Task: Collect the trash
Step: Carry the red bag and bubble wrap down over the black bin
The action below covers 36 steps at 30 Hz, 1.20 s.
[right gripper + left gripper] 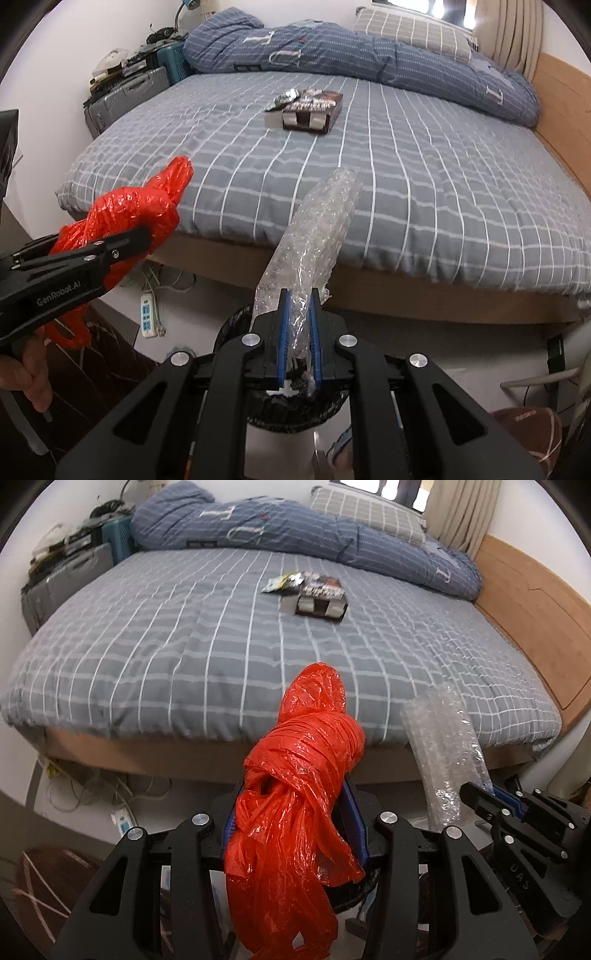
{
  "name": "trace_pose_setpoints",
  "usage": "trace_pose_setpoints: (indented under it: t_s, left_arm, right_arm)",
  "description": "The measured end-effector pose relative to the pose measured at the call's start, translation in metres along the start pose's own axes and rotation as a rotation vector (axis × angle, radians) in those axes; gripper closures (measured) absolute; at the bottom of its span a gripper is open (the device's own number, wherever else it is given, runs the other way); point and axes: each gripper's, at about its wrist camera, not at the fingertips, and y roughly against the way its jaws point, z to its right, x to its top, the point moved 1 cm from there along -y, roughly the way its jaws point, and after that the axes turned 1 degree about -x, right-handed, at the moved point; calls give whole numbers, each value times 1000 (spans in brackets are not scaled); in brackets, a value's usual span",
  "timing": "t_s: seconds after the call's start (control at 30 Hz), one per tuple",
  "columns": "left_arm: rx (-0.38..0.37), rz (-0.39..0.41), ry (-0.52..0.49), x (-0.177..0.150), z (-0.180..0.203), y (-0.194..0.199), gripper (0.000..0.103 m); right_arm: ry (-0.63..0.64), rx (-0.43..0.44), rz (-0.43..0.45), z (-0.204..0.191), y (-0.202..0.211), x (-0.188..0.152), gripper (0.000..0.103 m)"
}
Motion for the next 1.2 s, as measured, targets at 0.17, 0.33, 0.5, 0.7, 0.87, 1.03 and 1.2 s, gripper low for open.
trace_pose_setpoints:
  t_s: [0.17,0.33,0.5,0.7,0.87,1.03,1.2]
  left_arm:
    - [17,-43,8,-18,-9,-14,58]
    - [25,-92,19,-37,-21,-46,58]
    - [32,-139,39,-53,-37,-76,58]
    - [38,-171,51,-57,-43,-103,58]
    - [48,-197,63,-62,-52,-115,58]
    - [69,-211,90,-68,-68,-120,58]
    - [83,-213,96,-70,-76,-119,58]
  right_arm:
    - [12,6,-55,-5,-16,-17,93]
    - [22,13,-105,-8,-42,-31,94]
    - [17,32,-171,-11,-77,-46,94]
    - [15,55,-241,-19,-119,-52,93]
    - [13,59,-268,-24,-137,-52,90]
    - [24,67,-289,-29,-155,-49,89]
    - [13,59,-280,-32,-163,-45,71]
